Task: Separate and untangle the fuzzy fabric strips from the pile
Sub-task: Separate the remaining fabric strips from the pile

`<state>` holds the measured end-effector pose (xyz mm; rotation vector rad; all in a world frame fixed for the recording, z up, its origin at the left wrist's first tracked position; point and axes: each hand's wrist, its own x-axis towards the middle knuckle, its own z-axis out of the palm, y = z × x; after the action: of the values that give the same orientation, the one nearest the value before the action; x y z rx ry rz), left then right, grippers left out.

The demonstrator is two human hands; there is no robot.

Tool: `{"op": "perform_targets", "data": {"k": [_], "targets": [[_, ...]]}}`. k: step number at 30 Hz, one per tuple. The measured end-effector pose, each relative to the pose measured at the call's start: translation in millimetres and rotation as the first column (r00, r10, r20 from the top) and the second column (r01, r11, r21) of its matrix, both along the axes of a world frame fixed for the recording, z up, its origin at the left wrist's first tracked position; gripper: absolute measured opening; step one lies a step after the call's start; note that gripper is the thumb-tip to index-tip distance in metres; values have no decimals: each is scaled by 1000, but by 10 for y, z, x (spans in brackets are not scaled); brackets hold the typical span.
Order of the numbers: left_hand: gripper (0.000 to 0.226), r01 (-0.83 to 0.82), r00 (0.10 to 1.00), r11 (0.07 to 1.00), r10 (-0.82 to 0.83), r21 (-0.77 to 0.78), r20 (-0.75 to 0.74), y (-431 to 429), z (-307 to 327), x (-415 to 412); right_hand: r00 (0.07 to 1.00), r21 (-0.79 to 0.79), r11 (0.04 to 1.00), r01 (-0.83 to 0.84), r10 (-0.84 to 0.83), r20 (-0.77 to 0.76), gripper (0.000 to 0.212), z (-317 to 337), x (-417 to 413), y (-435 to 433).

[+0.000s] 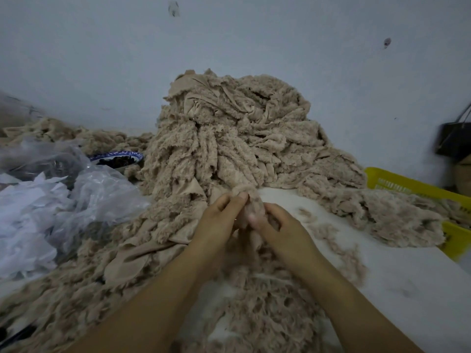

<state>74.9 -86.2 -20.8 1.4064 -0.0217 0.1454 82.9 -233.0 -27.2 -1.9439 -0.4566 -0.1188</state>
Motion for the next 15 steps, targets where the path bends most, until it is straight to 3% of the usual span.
{"op": "perform_targets", "data": {"k": [2,4,5,6,7,9,11,14,15], "targets": [[28,-5,1000,999,4,43,15,0,-2,-7,998,-145,987,66,-64,24,13,-63,36,9],[32,-16,999,995,12,102,36,16,5,-21,990,-184,973,137,-141,-12,23,-88,51,-23],[33,-13,999,992,7,123,52,30,3,-24,986,-95,985,147,-154,-67,22,-86,53,-39],[35,-1,998,988,-9,157,67,46,-14,-19,980,89,985,145,-130,-152,20,-64,51,-46],[40,26,996,982,-40,185,73,53,-14,-35,968,315,939,139,-62,-243,18,-30,53,-50],[57,117,989,958,-135,262,53,50,-31,-57,937,644,747,163,87,-337,16,44,63,-78],[63,202,976,899,-217,389,-6,34,-72,-47,926,750,630,203,125,-356,15,79,92,-114],[26,247,964,874,-266,419,-14,18,-111,-22,921,764,597,245,104,-376,17,89,114,-147],[36,218,972,883,-236,415,-7,20,-96,-25,919,760,595,261,87,-383,21,82,126,-161]]}}
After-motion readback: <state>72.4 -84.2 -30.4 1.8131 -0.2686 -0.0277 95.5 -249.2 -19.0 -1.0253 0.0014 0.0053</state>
